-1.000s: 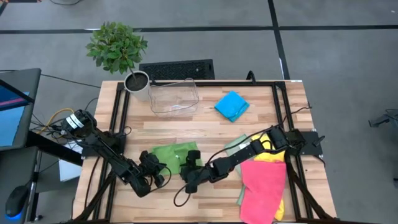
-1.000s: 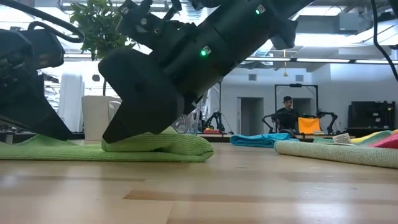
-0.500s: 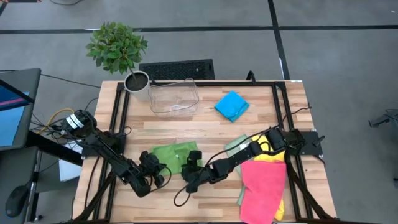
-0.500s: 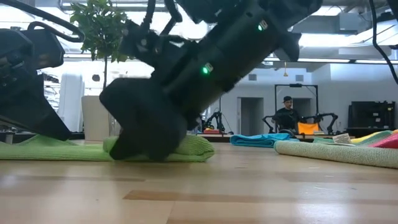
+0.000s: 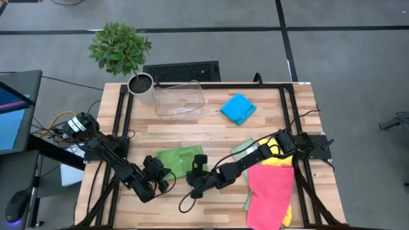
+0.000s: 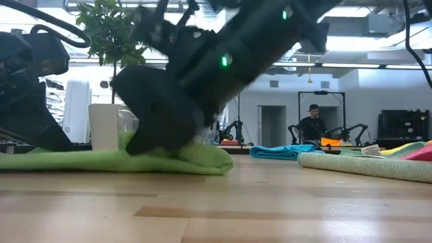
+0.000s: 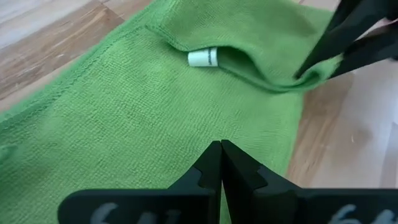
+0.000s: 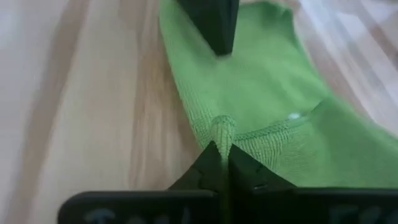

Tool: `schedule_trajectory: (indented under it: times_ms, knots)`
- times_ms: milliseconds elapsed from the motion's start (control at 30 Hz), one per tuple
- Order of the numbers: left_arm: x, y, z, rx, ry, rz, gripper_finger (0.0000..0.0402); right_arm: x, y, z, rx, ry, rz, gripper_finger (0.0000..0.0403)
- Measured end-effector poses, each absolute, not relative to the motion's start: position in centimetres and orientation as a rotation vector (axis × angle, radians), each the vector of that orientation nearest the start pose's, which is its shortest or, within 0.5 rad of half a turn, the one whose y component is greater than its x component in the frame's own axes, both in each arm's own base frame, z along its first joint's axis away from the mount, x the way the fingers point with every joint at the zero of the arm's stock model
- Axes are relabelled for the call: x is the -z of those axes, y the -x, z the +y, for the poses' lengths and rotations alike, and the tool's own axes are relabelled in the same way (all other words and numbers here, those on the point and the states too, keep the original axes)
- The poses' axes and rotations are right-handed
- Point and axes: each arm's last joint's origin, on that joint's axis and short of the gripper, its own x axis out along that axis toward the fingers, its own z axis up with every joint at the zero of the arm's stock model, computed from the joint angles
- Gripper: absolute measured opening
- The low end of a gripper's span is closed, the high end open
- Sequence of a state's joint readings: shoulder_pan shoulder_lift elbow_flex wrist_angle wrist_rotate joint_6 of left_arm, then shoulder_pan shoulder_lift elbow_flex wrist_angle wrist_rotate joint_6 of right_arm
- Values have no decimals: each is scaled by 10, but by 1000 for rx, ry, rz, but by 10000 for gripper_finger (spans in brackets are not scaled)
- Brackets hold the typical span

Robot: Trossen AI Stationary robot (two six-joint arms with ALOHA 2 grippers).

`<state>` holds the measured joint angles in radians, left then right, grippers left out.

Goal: Fold microfiber towels
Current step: Fold the green microfiber cloth

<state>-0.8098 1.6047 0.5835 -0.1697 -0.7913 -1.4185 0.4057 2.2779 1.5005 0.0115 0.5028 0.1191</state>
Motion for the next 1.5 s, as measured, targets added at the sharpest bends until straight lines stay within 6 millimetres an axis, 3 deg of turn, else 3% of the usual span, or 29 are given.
schedule_trajectory:
  times_ms: [233,500,633,767,933,1100,1233,1500]
  knots:
    - [-108,-180,-162,-508,482,630,0,-135,-438,173,143,249,666,13]
    - [-108,-175,-167,-493,503,624,0,-127,-439,170,124,189,699,34]
    - [-106,-173,-170,-483,512,626,0,-127,-439,170,126,194,700,23]
    - [-91,-170,-175,-506,521,639,0,-136,-439,170,112,217,679,9]
    - [-73,-170,-183,-515,533,575,0,-134,-438,169,116,201,699,32]
    - [-76,-167,-186,-494,545,587,0,-136,-437,168,117,212,713,9]
    - [-78,-165,-187,-472,542,627,0,-152,-434,168,124,210,690,22]
    - [-77,-159,-188,-483,541,641,0,-154,-420,171,171,244,778,9]
